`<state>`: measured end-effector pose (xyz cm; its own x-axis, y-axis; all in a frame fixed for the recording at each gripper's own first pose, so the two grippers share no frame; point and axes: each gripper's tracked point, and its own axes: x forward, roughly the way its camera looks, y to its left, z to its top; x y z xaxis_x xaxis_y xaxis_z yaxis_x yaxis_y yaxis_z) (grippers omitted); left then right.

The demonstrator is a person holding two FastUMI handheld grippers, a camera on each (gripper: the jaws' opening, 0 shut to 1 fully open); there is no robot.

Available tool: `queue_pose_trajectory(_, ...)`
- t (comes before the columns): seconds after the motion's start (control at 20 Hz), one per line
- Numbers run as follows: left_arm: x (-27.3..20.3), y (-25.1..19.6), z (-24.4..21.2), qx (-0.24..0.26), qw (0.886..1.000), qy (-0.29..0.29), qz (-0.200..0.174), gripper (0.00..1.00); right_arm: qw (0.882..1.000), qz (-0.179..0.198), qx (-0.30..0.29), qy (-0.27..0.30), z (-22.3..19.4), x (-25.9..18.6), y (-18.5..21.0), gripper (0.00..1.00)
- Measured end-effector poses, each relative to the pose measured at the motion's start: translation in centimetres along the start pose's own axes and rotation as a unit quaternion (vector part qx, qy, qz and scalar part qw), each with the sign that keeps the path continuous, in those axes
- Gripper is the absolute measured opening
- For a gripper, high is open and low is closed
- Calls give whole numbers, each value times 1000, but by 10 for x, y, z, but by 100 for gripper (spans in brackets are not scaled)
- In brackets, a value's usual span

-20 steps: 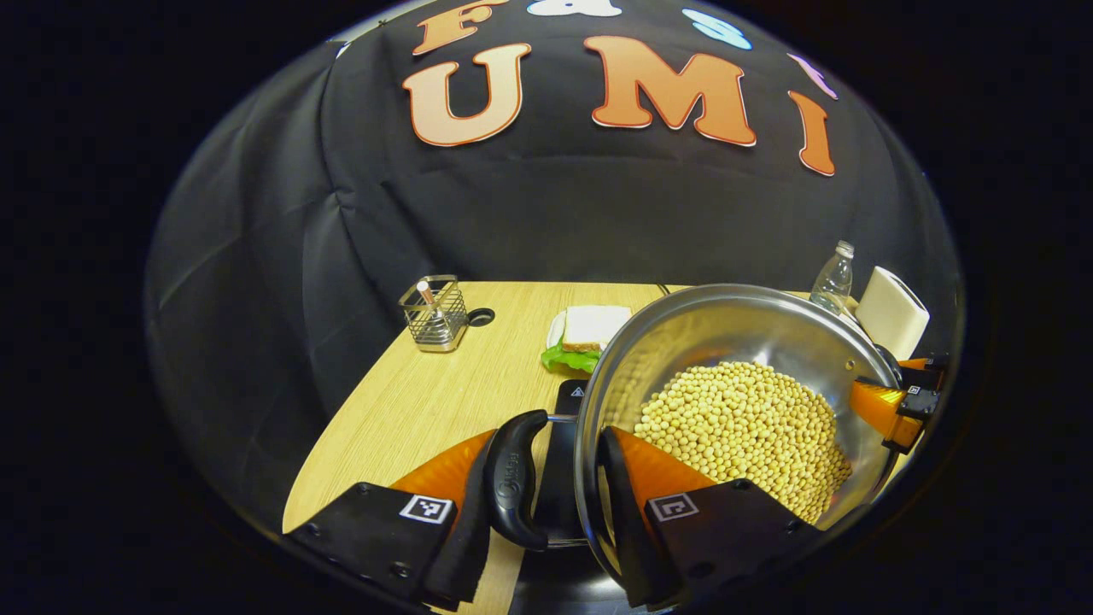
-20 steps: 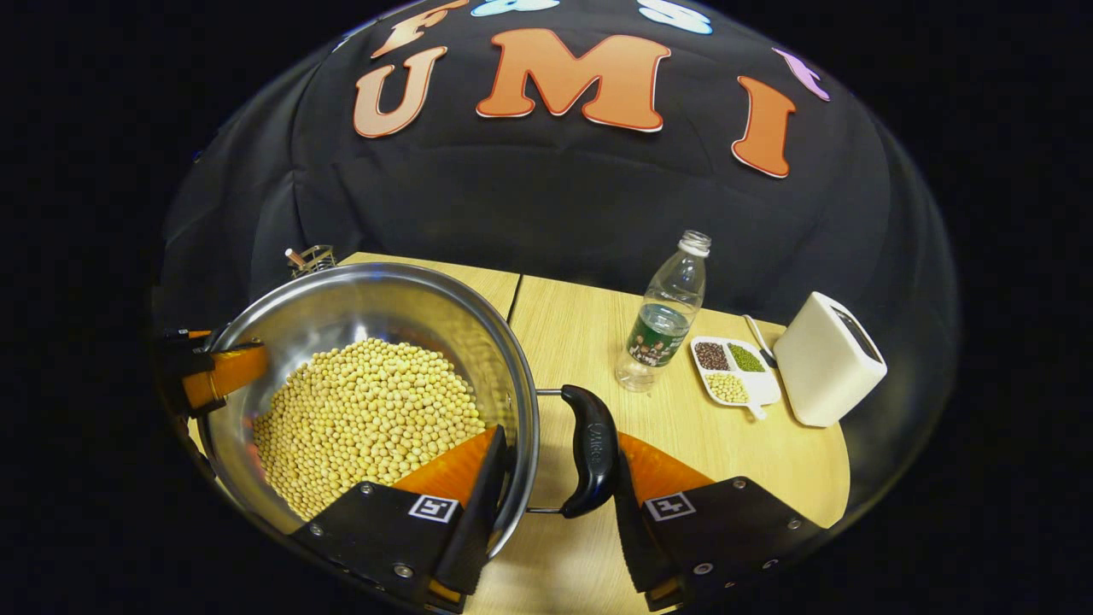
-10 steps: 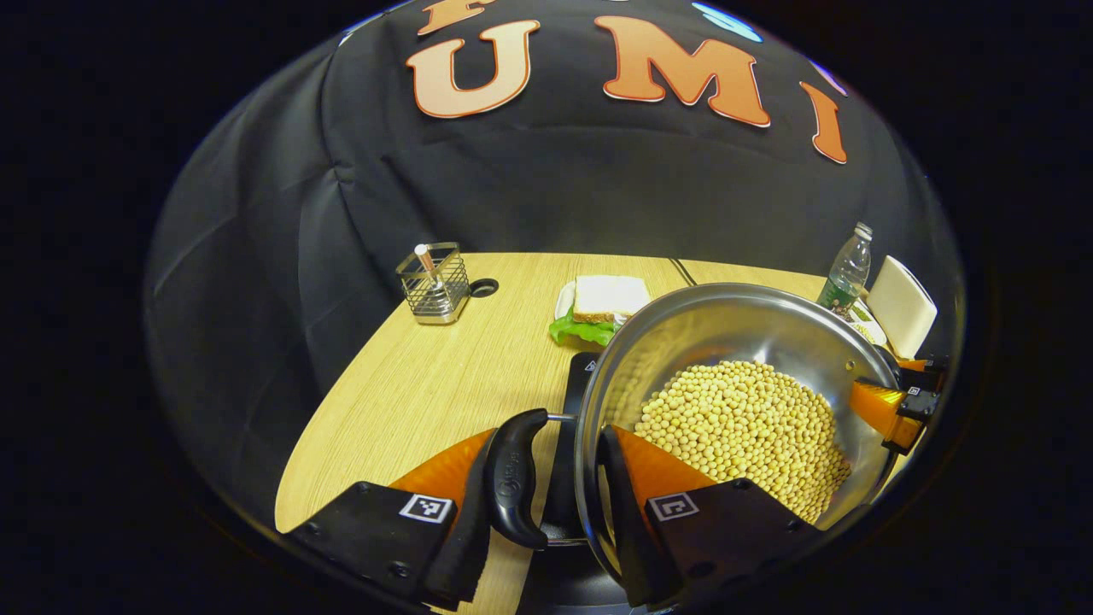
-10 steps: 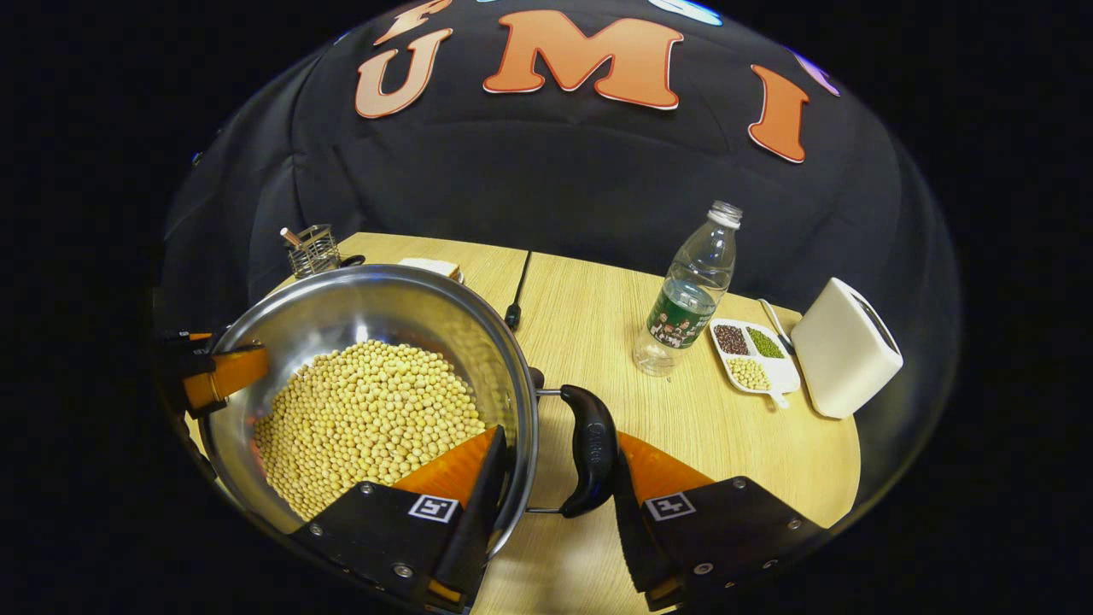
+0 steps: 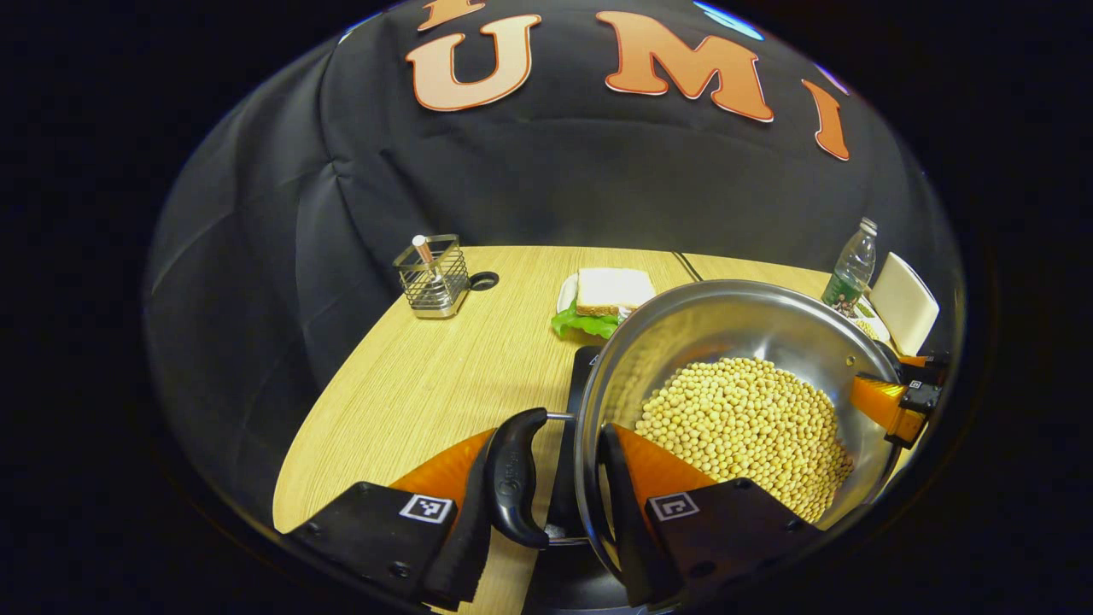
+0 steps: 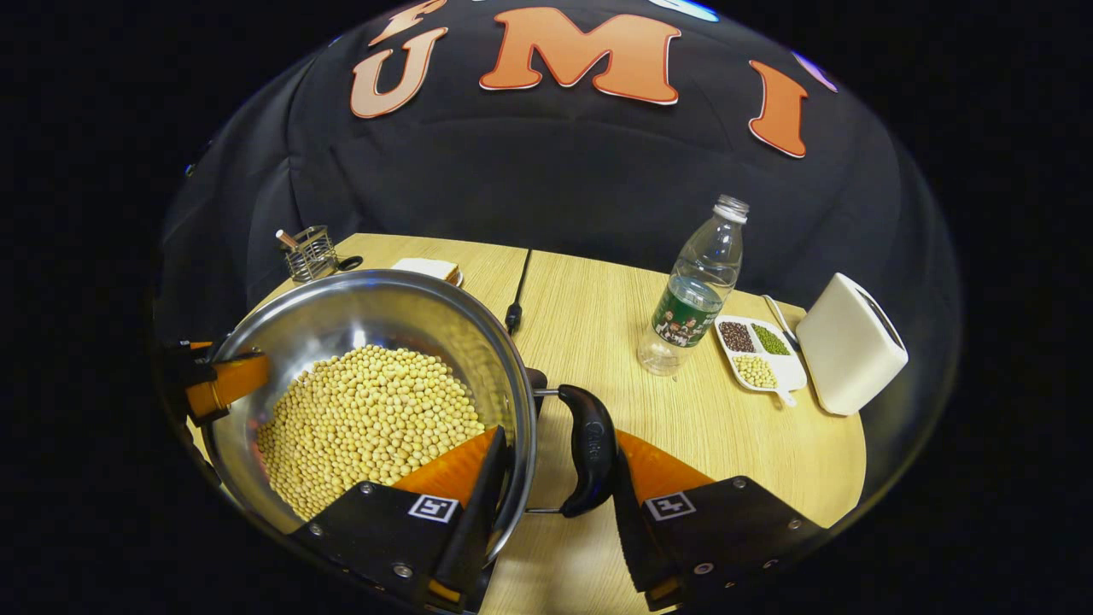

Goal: First push the handle of the pot to place it horizontally, then grasp the pot with both hands and set it on the induction cooktop.

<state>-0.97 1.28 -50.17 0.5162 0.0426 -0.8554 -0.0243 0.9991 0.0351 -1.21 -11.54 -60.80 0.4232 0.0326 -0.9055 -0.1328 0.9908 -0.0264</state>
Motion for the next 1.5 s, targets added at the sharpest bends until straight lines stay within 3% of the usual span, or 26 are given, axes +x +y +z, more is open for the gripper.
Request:
queue_pose_trajectory(0.1,0,-1,0,0,1000,0,2,72,1000,4,1,-1,0,0,-1,69)
queue_pose_trajectory(0.15,0,0,-1,3,1000,0,2,75,1000,5,6,0,0,0,-1,66)
queue_pose_trajectory(0.2,0,1,0,1,1000,-2,1,76,1000,4,8,-2,2,-1,-2,72)
queue_pose_trajectory(0.25,0,-1,0,-5,1000,-4,1,73,1000,3,5,-10,6,-4,-3,72)
queue_pose_trajectory(0.65,-2,-2,10,-27,999,-22,16,78,989,-20,-11,-146,83,-73,-47,70)
queue_pose_trajectory(0.8,-16,9,44,-14,996,-78,45,78,983,-28,-13,-182,100,-109,-72,74)
queue_pose_trajectory(1.0,-65,3,108,-12,985,-167,42,76,968,-58,-17,-245,126,-166,-119,79)
queue_pose_trajectory(1.05,-80,-2,126,-12,982,-187,35,84,963,-65,-17,-260,134,-182,-130,80)
queue_pose_trajectory(1.15,-113,-9,159,-16,973,-228,22,89,954,-75,-20,-290,144,-218,-152,83)
queue_pose_trajectory(1.25,-151,-12,189,-16,962,-271,16,86,944,-84,-24,-318,152,-257,-171,90)
queue_pose_trajectory(1.3,-172,-11,204,-17,956,-292,17,90,938,-87,-28,-334,157,-278,-178,94)
queue_pose_trajectory(1.35,-194,-12,220,-17,950,-311,17,95,931,-90,-30,-352,163,-298,-185,94)
queue_pose_trajectory(1.5,-251,-18,252,-28,934,-357,-5,96,912,-112,-34,-392,177,-357,-211,95)
